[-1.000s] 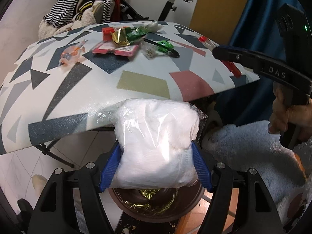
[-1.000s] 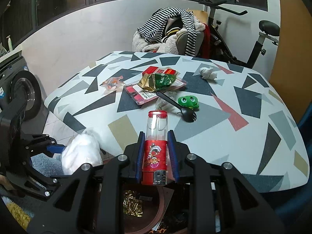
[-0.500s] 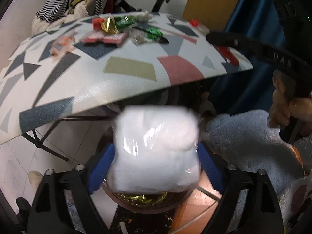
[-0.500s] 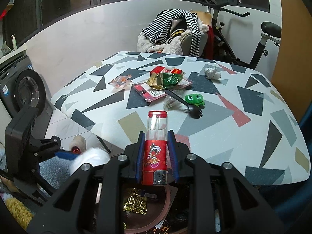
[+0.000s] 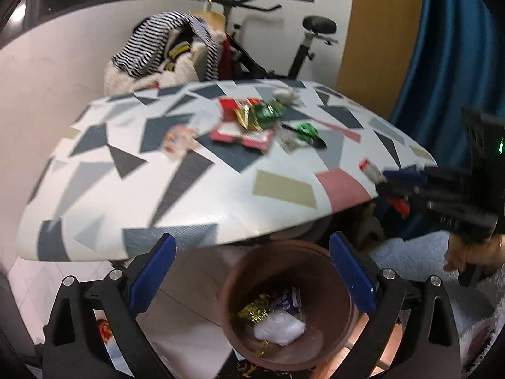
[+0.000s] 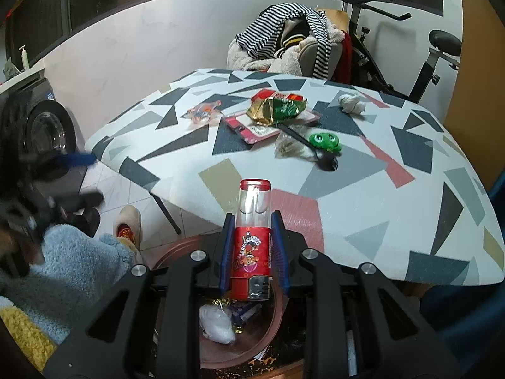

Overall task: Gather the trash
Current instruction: 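Carry the white plastic bag to the brown bin and open the left tool, then lower the red candy tube into the brown bin and open the right tool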

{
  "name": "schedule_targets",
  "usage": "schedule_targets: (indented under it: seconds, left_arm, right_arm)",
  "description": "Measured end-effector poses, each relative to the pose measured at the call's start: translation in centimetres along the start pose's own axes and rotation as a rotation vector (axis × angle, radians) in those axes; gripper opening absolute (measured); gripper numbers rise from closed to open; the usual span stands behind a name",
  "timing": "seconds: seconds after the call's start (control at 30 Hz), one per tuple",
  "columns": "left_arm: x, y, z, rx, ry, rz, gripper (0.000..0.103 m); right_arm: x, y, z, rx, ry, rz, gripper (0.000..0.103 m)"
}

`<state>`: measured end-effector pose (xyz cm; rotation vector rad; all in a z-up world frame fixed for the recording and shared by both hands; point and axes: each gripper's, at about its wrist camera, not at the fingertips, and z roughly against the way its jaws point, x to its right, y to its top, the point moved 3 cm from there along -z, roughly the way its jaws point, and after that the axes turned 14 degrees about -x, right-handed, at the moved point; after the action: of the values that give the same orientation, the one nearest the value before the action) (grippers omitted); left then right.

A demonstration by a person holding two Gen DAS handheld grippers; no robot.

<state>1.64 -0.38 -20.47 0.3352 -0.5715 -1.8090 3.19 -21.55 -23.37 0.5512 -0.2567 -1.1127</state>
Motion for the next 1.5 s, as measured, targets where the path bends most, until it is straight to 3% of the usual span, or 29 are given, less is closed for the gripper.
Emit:
schedule_targets:
  seconds: [0.47,1.07,1.5]
  left_arm:
    - [-1.3,-0.8,2.4,0.050,0.034,0.019,0.096]
    - [-3.3,-2.3,1.1,0.029,0.050,0.073,0.096]
    - [-3.5,-2.3,0.9,0.024,0.059,0.071,0.096]
  right_arm:
    - [-2.3,-2.0,-2.1,-0.075,0.025,0.038,0.026]
    - [-7.6,-5.8,-10.6,-0.343,0.132,0.164,0.026]
    - [-9.1,-7.5,-12.4,-0.458,0.175,0.214,0.030]
